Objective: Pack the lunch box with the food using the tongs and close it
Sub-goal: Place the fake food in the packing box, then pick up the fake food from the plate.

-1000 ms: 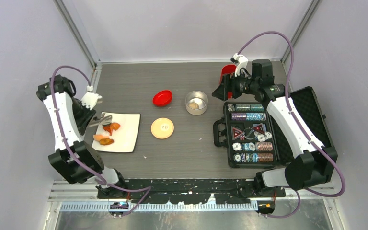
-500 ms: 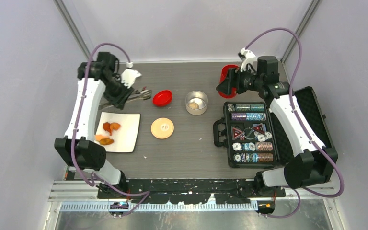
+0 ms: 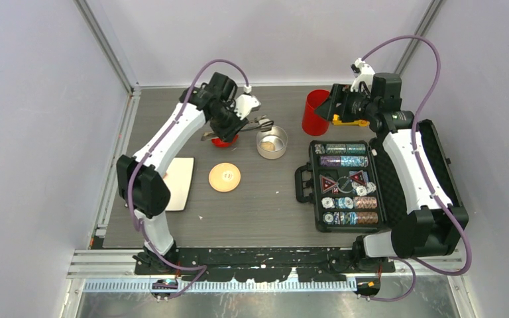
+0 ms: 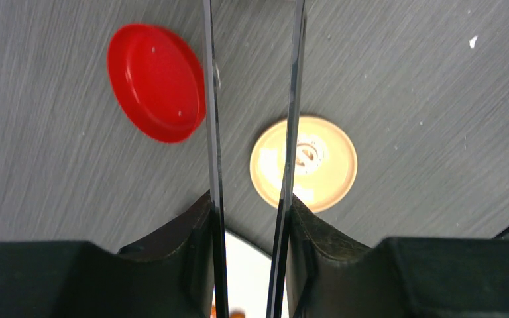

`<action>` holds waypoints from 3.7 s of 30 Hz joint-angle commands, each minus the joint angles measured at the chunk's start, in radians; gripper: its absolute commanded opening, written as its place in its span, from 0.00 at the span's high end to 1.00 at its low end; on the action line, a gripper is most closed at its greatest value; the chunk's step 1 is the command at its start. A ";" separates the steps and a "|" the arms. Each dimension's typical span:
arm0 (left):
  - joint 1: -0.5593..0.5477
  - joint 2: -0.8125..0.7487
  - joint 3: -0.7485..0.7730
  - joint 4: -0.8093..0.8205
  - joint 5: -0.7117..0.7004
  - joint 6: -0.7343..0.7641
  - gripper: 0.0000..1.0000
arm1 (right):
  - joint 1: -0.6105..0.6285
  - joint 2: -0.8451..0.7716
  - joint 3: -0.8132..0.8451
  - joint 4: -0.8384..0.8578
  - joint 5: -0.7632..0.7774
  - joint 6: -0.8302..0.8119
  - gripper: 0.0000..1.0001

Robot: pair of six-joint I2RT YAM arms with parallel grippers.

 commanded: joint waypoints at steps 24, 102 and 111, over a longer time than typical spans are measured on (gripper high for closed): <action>-0.097 0.124 0.000 0.152 -0.008 0.022 0.51 | -0.032 -0.071 -0.013 0.042 0.039 0.016 0.18; 0.911 -0.369 -0.501 -0.153 -0.142 0.574 0.53 | 0.225 0.108 -0.003 0.048 -0.045 -0.093 0.13; 0.901 -0.377 -0.545 -0.140 -0.150 0.584 0.53 | 0.225 0.094 -0.012 0.041 -0.033 -0.107 0.13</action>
